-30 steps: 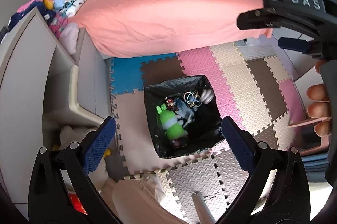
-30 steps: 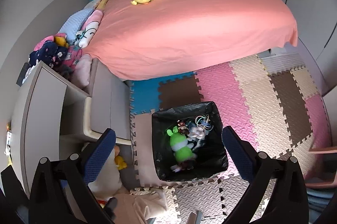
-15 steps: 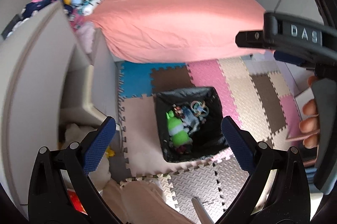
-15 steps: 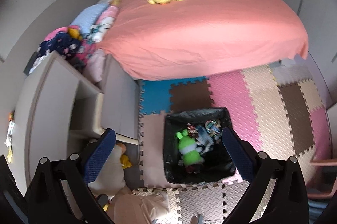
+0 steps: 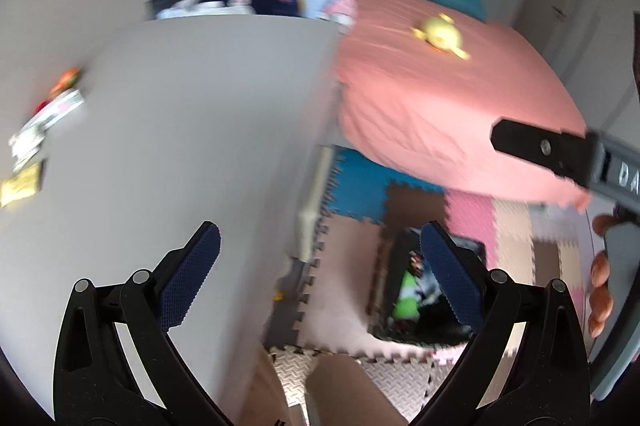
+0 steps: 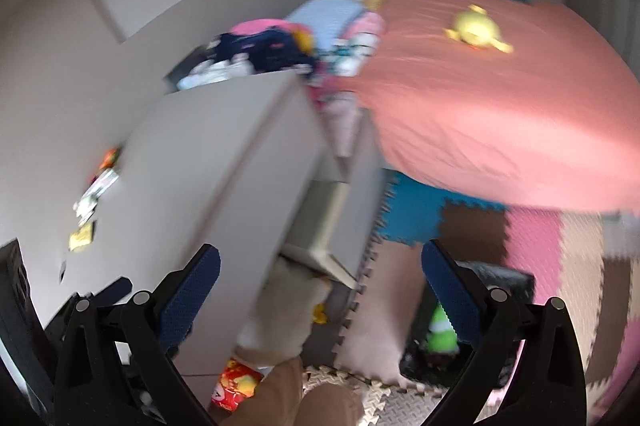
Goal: Collect trash
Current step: 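Move both open tools back to the desk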
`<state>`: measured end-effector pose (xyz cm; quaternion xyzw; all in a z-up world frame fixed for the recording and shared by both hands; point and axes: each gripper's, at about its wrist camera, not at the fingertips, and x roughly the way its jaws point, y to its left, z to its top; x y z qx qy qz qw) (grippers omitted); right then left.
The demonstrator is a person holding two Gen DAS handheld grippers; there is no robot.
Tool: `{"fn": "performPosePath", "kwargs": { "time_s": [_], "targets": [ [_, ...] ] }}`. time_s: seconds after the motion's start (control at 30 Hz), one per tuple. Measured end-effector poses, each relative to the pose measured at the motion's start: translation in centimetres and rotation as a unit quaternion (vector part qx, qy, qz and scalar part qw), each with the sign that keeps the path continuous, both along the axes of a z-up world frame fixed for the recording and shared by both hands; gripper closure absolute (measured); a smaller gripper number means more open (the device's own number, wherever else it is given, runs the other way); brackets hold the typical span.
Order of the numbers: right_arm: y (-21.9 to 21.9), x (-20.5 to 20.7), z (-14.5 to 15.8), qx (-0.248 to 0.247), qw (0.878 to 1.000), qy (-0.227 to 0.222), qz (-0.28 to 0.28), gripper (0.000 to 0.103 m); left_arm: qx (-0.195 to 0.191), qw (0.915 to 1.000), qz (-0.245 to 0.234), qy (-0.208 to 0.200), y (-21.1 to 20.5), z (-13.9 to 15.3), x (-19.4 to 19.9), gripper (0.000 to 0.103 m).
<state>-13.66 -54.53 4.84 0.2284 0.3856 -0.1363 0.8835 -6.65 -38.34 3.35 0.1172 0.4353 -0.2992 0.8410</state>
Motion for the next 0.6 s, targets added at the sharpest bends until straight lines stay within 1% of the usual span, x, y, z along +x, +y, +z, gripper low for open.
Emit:
{"fn": "performPosePath", "kwargs": {
  "time_s": [0.07, 0.13, 0.23, 0.27, 0.3, 0.37, 0.43, 0.57, 0.6],
  "targets": [
    [2.4, 2.8, 0.5, -0.010, 0.999, 0.001, 0.035, 0.003, -0.004, 0.9993, 0.037, -0.003, 2.5, 0.5, 1.9, 0.006],
    [4.3, 4.9, 0.8, -0.019, 0.998, 0.003, 0.058, 0.003, -0.012, 0.9966, 0.081, -0.005, 5.3, 1.0, 4.0, 0.006],
    [7.0, 8.0, 1.1, -0.026, 0.996, 0.004, 0.087, 0.003, -0.022, 0.9892, 0.145, 0.002, 9.3, 1.4, 6.9, 0.006],
    [8.2, 9.4, 1.1, -0.025, 0.995, 0.006, 0.101, 0.003, -0.027, 0.9849, 0.171, 0.007, 11.0, 1.5, 8.1, 0.006],
    [8.8, 10.0, 1.2, -0.024, 0.994, 0.006, 0.108, 0.003, -0.031, 0.9809, 0.192, 0.010, 12.2, 1.5, 9.0, 0.006],
    [10.7, 12.0, 1.3, -0.025, 0.991, 0.008, 0.131, 0.003, -0.038, 0.9741, 0.222, 0.014, 14.5, 1.6, 10.4, 0.006],
    [12.4, 13.8, 1.5, -0.032, 0.988, 0.010, 0.149, 0.003, -0.043, 0.9651, 0.258, 0.019, 17.0, 1.6, 12.1, 0.006],
    [15.7, 17.9, 1.7, -0.032, 0.982, 0.009, 0.186, 0.004, -0.050, 0.9420, 0.330, 0.031, 21.4, 1.3, 15.0, 0.006],
    [16.6, 19.0, 1.8, -0.030, 0.980, 0.008, 0.195, 0.005, -0.054, 0.9338, 0.352, 0.036, 22.6, 1.1, 15.8, 0.006]
  ]
}}
